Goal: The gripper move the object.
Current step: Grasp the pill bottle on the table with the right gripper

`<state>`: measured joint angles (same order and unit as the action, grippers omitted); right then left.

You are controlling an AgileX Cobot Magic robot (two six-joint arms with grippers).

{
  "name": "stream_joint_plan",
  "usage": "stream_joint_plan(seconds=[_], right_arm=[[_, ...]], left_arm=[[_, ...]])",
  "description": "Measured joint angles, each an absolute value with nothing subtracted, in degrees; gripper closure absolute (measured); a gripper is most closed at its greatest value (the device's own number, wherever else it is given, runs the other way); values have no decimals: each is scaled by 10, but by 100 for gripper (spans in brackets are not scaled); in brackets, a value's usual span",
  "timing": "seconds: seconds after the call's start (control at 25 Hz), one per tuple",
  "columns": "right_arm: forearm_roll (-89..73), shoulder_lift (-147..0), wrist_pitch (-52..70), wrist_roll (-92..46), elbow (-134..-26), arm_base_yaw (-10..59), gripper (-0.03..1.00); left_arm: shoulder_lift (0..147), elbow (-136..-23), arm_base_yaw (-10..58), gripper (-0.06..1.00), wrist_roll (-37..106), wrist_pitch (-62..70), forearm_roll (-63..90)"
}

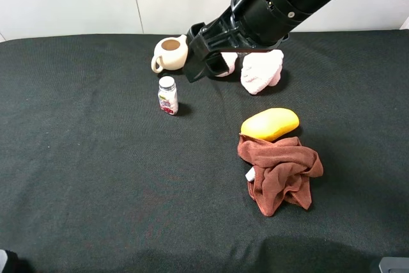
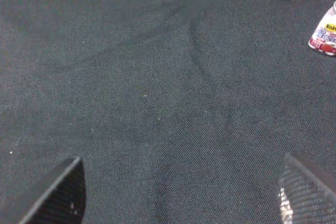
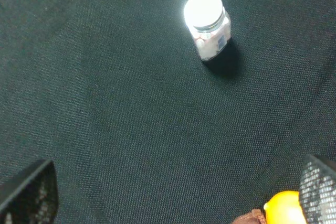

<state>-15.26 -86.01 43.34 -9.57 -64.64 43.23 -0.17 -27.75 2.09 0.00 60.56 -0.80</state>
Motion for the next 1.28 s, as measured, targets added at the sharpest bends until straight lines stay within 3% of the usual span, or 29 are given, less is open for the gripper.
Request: stream_joint_plan(seconds=[0.72,1.28], right_arm=[[-148,-914,395,-68,-659,473,27],[-80,-1053,489,-25,-842,512,27]], left_arm=[[-2,-278,21,21,0,606,-9],[-2,-278,21,21,0,606,-9]])
